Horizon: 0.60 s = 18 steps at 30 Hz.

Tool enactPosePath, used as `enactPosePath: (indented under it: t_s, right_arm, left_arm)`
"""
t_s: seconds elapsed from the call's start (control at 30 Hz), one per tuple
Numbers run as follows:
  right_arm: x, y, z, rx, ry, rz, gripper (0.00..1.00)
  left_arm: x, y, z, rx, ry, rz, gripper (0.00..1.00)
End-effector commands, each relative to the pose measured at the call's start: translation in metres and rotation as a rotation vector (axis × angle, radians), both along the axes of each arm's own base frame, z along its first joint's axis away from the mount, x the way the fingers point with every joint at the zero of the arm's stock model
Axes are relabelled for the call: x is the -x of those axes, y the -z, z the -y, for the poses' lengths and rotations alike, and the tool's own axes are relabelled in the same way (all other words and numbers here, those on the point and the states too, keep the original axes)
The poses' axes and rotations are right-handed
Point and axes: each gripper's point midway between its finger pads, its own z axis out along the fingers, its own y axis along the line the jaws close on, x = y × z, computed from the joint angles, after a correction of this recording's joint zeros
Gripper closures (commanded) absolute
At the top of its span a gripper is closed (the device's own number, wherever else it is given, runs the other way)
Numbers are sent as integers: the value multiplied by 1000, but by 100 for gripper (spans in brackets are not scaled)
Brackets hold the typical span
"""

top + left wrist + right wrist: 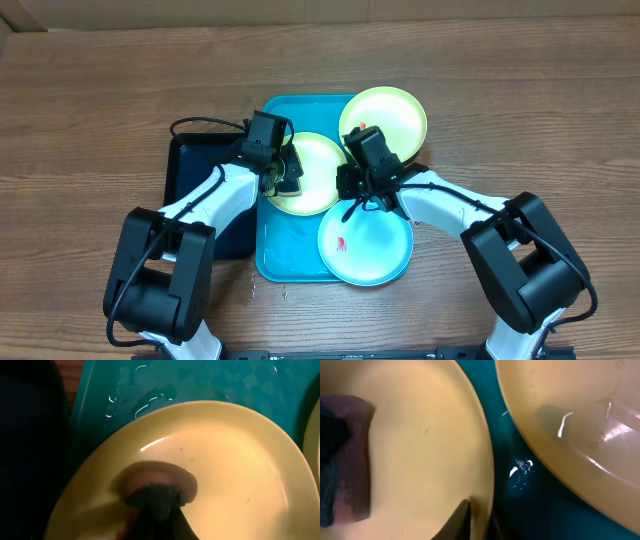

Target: Clean dirty plates on tray and stack at the side

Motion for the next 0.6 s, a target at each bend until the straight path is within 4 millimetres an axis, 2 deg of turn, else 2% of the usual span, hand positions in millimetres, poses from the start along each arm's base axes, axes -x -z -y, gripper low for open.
enactPosePath:
  t_s: [0.0, 0.3, 0.43, 0.57]
  right_arm:
    - [-5, -3, -9, -16, 1, 8, 94]
    - [-6, -5, -9, -21, 17, -2, 96]
    - [-5, -4, -9, -18, 18, -7, 96]
    - [-4, -3, -7, -24, 46, -20, 96]
  left_arm:
    - [-8, -6, 7, 19, -2, 21, 96]
    - [-3, -9, 40, 60, 56, 37, 96]
    - [5, -4, 37, 42, 54, 1, 96]
    - [14, 3, 25, 8, 35, -50, 96]
